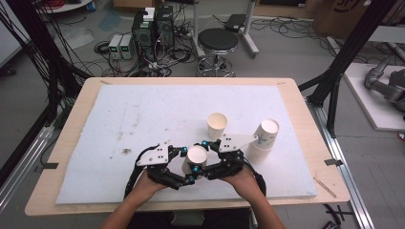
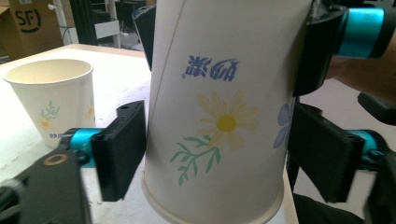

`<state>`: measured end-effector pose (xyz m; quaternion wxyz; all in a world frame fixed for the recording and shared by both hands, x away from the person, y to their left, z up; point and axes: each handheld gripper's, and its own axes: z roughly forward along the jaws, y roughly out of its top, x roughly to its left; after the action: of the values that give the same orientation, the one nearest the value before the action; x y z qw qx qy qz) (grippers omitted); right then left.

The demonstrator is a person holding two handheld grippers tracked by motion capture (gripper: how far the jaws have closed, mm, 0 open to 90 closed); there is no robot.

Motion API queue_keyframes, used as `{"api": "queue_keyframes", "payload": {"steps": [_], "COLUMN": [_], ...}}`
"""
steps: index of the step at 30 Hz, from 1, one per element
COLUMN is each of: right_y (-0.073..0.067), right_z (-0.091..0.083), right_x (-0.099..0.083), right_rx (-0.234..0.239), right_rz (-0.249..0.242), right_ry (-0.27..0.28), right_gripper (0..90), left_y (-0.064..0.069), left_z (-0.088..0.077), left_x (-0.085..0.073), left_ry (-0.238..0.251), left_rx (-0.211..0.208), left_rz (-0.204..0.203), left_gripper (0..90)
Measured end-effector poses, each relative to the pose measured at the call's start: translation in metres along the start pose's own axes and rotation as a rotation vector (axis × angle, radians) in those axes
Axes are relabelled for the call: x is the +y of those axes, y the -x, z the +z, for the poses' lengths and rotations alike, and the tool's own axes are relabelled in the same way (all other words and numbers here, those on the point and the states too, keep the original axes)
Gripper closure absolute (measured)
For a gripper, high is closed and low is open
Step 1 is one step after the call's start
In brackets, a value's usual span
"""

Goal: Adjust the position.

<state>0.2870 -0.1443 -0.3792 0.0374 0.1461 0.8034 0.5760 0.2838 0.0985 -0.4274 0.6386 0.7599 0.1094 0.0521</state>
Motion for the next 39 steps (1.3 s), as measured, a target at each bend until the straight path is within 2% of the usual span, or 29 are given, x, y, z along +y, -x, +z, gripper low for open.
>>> {"api": "queue_keyframes", "payload": {"steps": [10, 11, 12, 14, 16, 20, 24, 29, 32, 35, 39], "right_y": [-0.001, -0.001, 0.0, 0.0, 0.0, 0.001, 0.0, -0.001, -0.004, -0.005, -0.005], "right_z": [0.001, 0.002, 0.003, 0.006, 0.006, 0.004, 0.002, 0.0, -0.001, 0.0, 0.002], "right_x": [-0.001, -0.001, -0.001, -0.001, -0.001, 0.001, 0.003, 0.006, 0.007, 0.009, 0.01], "right_rx": [0.007, 0.005, 0.008, -0.002, 0.013, 0.001, 0.028, 0.055, 0.069, 0.077, 0.081], "right_rz": [0.0, 0.0, 0.025, 0.053, 0.054, 0.055, 0.054, 0.02, -0.012, -0.034, -0.076], "right_ry": [-0.009, -0.01, -0.03, -0.053, -0.044, -0.036, -0.029, -0.05, -0.08, -0.098, -0.151], "right_gripper": [34.1, 31.8, 26.6, 20.0, 19.8, 19.0, 19.0, 19.0, 19.0, 19.1, 19.1], "left_y": [0.001, 0.001, 0.0, 0.0, -0.001, -0.001, -0.002, -0.001, 0.0, -0.001, -0.002], "left_z": [-0.002, -0.002, -0.003, -0.005, -0.007, -0.013, -0.018, -0.021, -0.021, -0.02, -0.019], "left_x": [0.001, 0.001, 0.002, 0.003, 0.005, 0.009, 0.015, 0.024, 0.031, 0.036, 0.04], "left_ry": [-0.025, -0.036, -0.045, -0.08, -0.117, -0.169, -0.232, -0.334, -0.41, -0.478, -0.545], "left_rx": [0.003, 0.005, 0.004, -0.002, -0.007, -0.018, -0.027, -0.03, -0.054, -0.058, -0.058], "left_rz": [-0.002, -0.008, -0.012, -0.03, -0.032, -0.029, -0.011, 0.017, 0.043, 0.06, 0.075], "left_gripper": [28.4, 28.7, 29.2, 29.8, 30.7, 31.4, 31.5, 31.8, 31.8, 31.7, 31.8]}}
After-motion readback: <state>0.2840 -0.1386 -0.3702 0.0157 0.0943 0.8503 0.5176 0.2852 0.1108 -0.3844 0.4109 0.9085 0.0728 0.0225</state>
